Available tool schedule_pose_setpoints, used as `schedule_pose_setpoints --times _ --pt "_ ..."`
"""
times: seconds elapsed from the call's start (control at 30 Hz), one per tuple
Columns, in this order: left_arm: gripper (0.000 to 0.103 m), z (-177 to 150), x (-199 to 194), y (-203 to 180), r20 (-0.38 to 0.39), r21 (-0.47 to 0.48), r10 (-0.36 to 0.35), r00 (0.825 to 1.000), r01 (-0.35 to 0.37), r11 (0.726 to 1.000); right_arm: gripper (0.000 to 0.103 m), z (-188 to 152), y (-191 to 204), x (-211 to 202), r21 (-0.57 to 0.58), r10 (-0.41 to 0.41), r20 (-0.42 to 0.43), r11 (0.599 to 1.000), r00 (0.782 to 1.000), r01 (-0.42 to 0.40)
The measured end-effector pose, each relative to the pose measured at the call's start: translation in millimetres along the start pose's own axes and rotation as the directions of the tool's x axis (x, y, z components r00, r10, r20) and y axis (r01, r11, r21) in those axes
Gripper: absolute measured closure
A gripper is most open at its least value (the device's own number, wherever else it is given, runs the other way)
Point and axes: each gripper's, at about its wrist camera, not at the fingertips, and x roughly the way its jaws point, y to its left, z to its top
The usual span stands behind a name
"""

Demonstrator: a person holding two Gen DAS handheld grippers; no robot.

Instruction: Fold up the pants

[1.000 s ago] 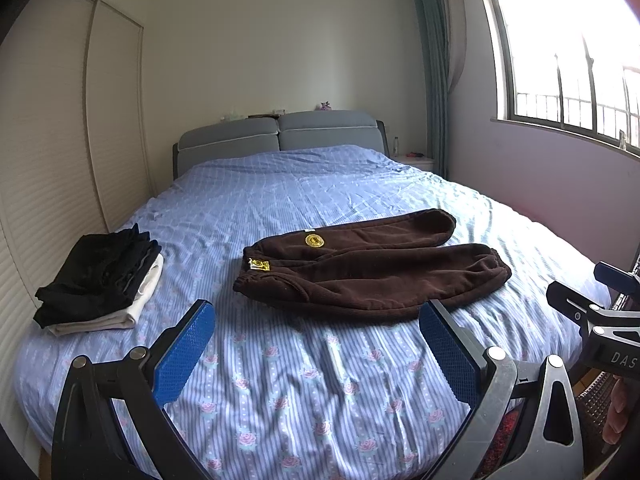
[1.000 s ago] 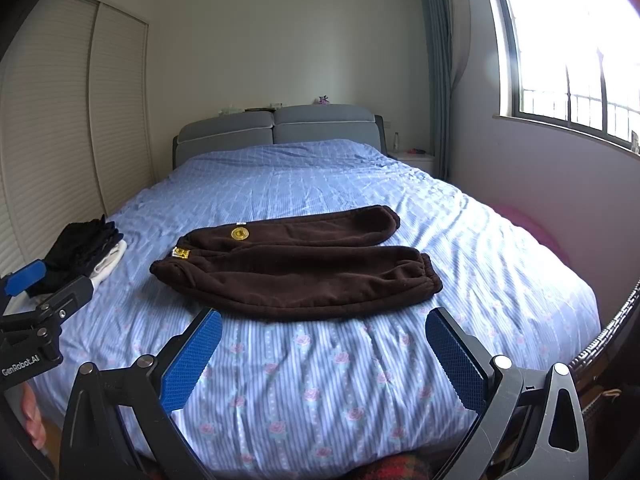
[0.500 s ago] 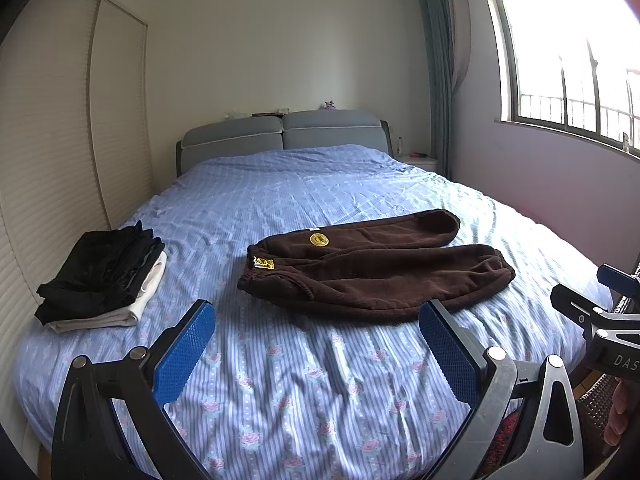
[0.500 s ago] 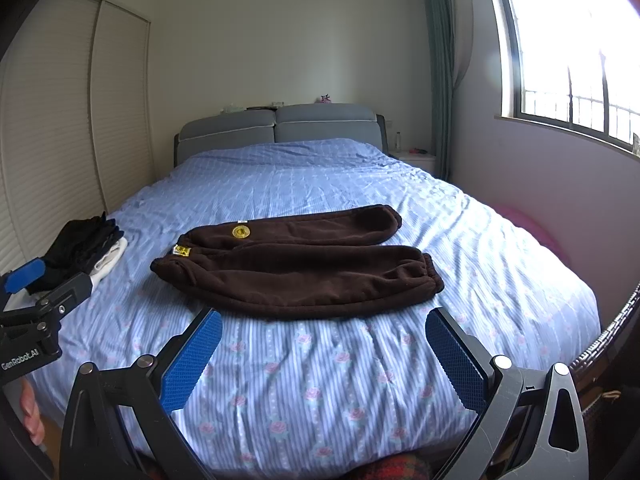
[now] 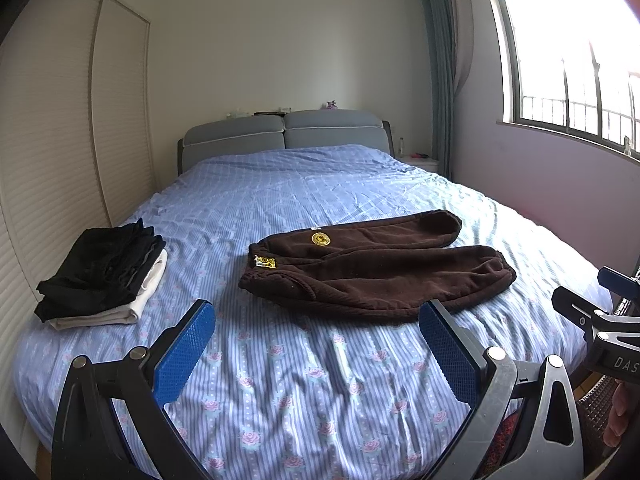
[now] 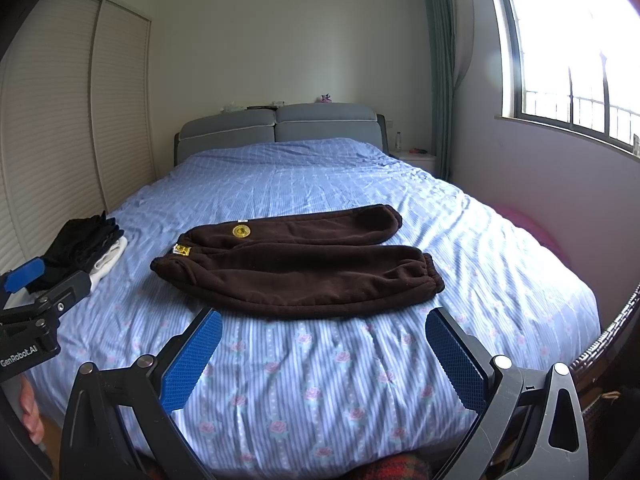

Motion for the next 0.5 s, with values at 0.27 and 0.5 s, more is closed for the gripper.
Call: schedule_pose_setpoints --times 0.27,0.5 --pt "0.000 -1.4 1.4 2.4 -0.003 -0.003 -0.001 1.000 0.001 1.000 0.000 -1.7 0.1 1.8 -0.003 -0.002 -0.001 1.000 1.000 0.002" --pt "0.000 -3.6 4.1 4.9 -0.009 -0.009 0.003 1.000 -0.003 1.000 0.000 -4.4 -1.0 7.2 -0.009 -0.005 -0.010 1.000 1.000 0.005"
